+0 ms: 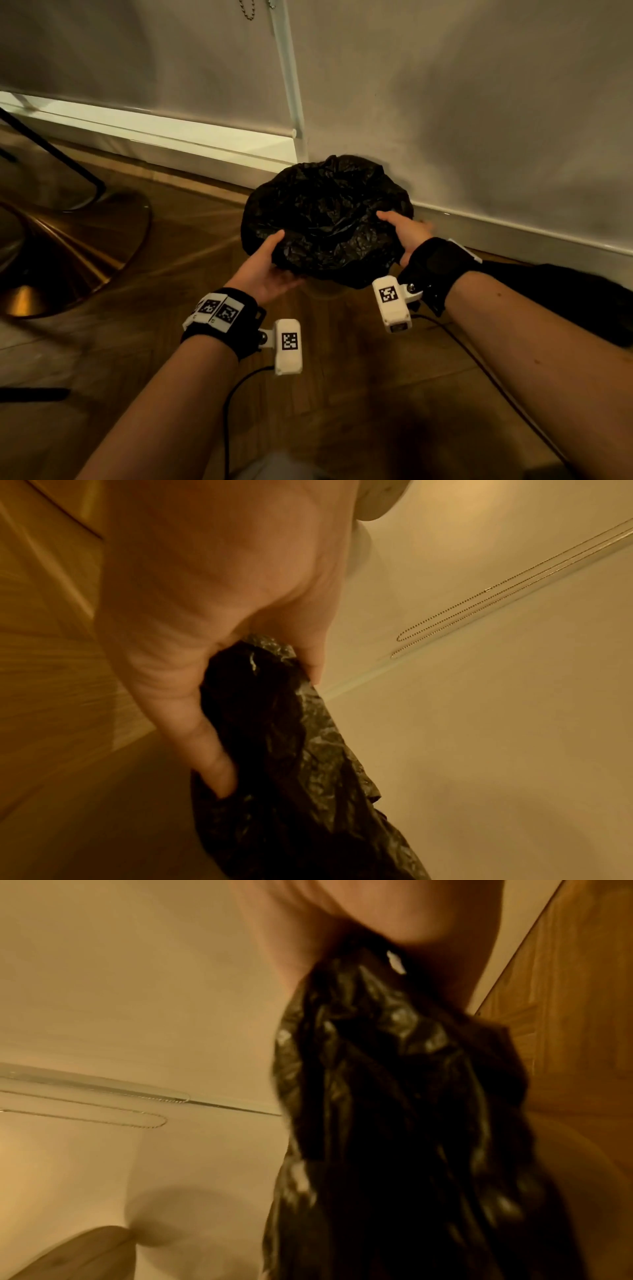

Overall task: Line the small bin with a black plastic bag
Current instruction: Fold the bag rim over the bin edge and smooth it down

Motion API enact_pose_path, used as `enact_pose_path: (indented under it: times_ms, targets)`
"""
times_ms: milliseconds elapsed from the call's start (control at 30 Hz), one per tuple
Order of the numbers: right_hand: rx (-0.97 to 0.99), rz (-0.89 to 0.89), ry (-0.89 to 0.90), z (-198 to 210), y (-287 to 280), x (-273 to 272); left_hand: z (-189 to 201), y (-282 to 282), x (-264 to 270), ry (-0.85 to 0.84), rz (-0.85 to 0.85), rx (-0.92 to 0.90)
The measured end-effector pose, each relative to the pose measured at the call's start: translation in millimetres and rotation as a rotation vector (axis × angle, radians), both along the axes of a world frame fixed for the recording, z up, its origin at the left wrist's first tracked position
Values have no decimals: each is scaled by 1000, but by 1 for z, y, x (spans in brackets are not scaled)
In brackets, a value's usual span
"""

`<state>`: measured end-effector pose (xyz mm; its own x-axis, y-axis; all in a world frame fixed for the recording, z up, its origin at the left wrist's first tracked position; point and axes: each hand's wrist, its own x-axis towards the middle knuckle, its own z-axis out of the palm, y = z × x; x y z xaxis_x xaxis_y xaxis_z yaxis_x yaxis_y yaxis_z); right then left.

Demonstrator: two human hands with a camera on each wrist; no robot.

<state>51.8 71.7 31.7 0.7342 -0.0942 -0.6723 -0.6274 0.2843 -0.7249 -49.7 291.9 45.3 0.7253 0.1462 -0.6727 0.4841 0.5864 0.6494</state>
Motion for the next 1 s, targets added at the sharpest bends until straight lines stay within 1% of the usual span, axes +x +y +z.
enact_pose_path:
  times_ms: [67,133,167,267,333,400,500,567,633,700,800,900,1000]
  targets:
    - [-34,-123,-33,7,-2,-17,1,-4,4,5,0,10]
    - [-9,-94,-49,5,2,-33,2,-8,7,23,-8,62]
    - [36,-45,-42,7,6,-42,4,-12,8,27,-13,88]
    - [116,25,-64,0,17,-42,7,-19,12,31,-2,137]
    - [156,43,-80,-4,14,-36,8,-25,8,48,-7,84]
    - [184,59,-74,-10,4,-30,7,-28,-4,84,-63,20]
    - [236,105,-70,-18,-11,-25,2,-20,-27,114,-112,-64]
    - [268,134,-67,-21,-12,-24,-2,-4,-35,83,-46,-56]
    - [282,140,-52,-22,-10,-21,-6,14,-34,13,66,-7]
    - [321,159,-13,-19,-6,-20,-5,24,-30,-42,127,2]
    - [347,185,81,-11,-1,-19,0,25,-21,-42,71,48]
    - [306,171,164,-2,1,-17,2,22,-11,-44,6,112]
    - [240,183,128,1,-2,-20,3,24,-8,-27,-52,136]
